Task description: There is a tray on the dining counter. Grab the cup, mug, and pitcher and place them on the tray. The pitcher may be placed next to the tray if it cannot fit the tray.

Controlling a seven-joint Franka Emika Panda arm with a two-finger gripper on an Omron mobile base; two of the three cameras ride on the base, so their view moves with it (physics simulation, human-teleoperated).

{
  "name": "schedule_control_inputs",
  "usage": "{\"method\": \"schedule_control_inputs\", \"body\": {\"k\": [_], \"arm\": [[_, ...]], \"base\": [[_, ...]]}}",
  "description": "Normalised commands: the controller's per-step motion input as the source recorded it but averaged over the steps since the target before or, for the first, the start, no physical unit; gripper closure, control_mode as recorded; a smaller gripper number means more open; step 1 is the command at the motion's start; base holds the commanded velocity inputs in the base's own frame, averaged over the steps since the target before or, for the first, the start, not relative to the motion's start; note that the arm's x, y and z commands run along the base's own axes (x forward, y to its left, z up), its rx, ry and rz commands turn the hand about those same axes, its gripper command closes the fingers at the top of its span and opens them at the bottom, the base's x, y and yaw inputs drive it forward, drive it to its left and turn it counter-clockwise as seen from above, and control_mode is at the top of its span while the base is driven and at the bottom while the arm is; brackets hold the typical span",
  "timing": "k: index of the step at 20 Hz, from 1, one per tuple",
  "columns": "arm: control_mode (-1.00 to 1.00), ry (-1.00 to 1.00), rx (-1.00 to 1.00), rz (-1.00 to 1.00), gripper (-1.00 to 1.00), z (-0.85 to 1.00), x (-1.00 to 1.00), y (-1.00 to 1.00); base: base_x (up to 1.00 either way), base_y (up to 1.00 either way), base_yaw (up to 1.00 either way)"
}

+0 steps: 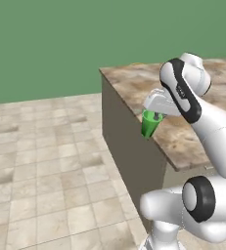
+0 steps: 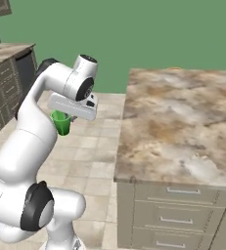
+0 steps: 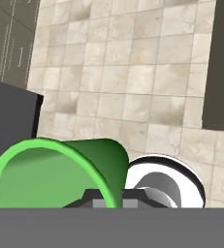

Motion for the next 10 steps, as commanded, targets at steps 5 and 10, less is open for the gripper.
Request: {"method": "schedule_control_inputs", "body": {"k": [5, 10], "arm": [[1.00, 0.00, 0.00, 0.00, 1.00, 0.00, 0.00, 0.00], [1.00, 0.00, 0.00, 0.00, 1.00, 0.00, 0.00, 0.00]], "base": [[0.68, 1.00, 0.00], [0.96, 1.00, -0.04]]}}
